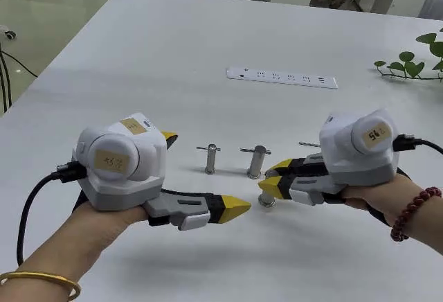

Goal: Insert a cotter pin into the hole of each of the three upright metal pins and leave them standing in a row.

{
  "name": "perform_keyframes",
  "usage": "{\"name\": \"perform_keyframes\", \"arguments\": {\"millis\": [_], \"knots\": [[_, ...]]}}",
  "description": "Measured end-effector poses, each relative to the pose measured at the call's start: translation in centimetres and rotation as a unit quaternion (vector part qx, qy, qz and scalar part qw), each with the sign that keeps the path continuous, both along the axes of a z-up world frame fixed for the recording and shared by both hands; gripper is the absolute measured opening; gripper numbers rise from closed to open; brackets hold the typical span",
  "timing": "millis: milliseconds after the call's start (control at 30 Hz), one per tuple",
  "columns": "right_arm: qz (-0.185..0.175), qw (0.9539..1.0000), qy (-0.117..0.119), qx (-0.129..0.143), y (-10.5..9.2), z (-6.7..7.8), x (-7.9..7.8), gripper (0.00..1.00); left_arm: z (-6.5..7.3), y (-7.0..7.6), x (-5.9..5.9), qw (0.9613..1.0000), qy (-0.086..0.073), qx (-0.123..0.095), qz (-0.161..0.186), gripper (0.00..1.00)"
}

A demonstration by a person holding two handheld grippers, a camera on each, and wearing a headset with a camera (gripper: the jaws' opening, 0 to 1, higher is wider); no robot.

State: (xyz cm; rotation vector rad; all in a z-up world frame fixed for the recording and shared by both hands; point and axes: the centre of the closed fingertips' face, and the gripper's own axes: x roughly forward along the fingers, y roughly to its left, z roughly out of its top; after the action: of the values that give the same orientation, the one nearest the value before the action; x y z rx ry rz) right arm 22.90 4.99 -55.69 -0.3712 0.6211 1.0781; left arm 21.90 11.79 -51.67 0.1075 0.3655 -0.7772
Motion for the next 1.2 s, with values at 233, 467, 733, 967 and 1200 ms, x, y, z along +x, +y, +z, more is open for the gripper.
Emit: {"name": "perform_keyframes", "arguments": {"millis": [233,467,733,967,1200], "knots": [[-0.006,1.0000,0.000,0.004,0.6,-0.3,0.1,0.08,-0.2,0.0,-0.1,1.0000,0.003,0.004,-0.003,0.99],[-0.035,0.9993,-0.002,0.010,0.8,-0.6,0.4,0.08,-0.3,-0.1,-0.1,1.0000,0.002,0.007,-0.005,0.99],[-0.044,0.9988,-0.020,0.000,0.9,-1.0,0.5,0.08,-0.3,-0.1,-0.1,1.0000,0.002,0.007,-0.006,0.99],[-0.055,0.9982,-0.023,0.003,0.7,-1.2,0.3,0.08,-0.3,-0.1,0.0,1.0000,0.001,0.008,-0.006,0.99],[-0.062,0.9976,-0.030,-0.005,0.7,-1.2,0.3,0.09,-0.4,-0.4,-0.3,0.9999,0.000,0.010,-0.012,0.99]]}}
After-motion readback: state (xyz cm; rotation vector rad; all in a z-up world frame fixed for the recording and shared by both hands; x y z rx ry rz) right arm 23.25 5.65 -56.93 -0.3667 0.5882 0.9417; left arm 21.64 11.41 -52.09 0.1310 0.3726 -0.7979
